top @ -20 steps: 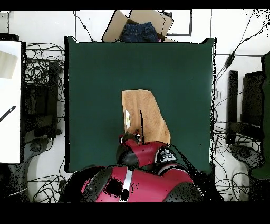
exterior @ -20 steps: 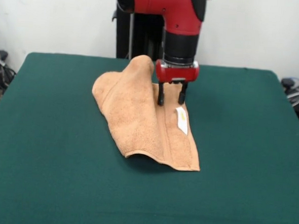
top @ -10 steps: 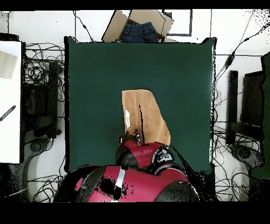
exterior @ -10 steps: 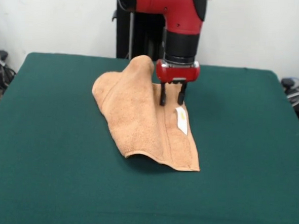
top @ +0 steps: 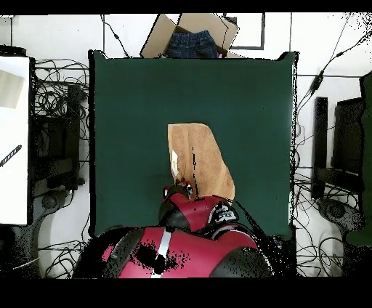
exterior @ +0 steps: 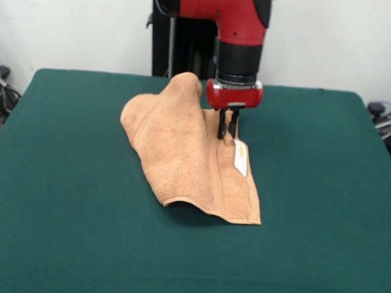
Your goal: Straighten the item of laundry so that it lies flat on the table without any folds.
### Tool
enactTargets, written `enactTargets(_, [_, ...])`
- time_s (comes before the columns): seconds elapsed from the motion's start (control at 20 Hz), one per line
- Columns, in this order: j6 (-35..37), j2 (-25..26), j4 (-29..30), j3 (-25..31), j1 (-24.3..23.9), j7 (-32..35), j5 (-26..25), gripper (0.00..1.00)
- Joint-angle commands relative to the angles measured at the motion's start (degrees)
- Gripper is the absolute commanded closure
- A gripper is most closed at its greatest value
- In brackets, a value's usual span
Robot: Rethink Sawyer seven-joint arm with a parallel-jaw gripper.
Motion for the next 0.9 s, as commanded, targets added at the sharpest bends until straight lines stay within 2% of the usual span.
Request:
enactTargets(0.05, [-2.53, 9.39, -13.39, 1.61, -1.10, 7.06, 3.12, 1.00])
enactTargets(0.3, [-1.66, 8.83, -12.50, 1.82, -1.03, 7.56, 3.58, 1.00])
enactTargets(0.45, [-1.76, 7.52, -9.95, 2.19, -0.16, 9.18, 4.86, 1.00])
enactTargets(0.7, [-3.65, 3.68, -2.44, 0.51, 6.82, 14.53, 12.04, 1.00])
enactTargets(0.9, [-4.54, 2.19, 1.63, 1.58, 10.09, 17.43, 17.13, 1.00])
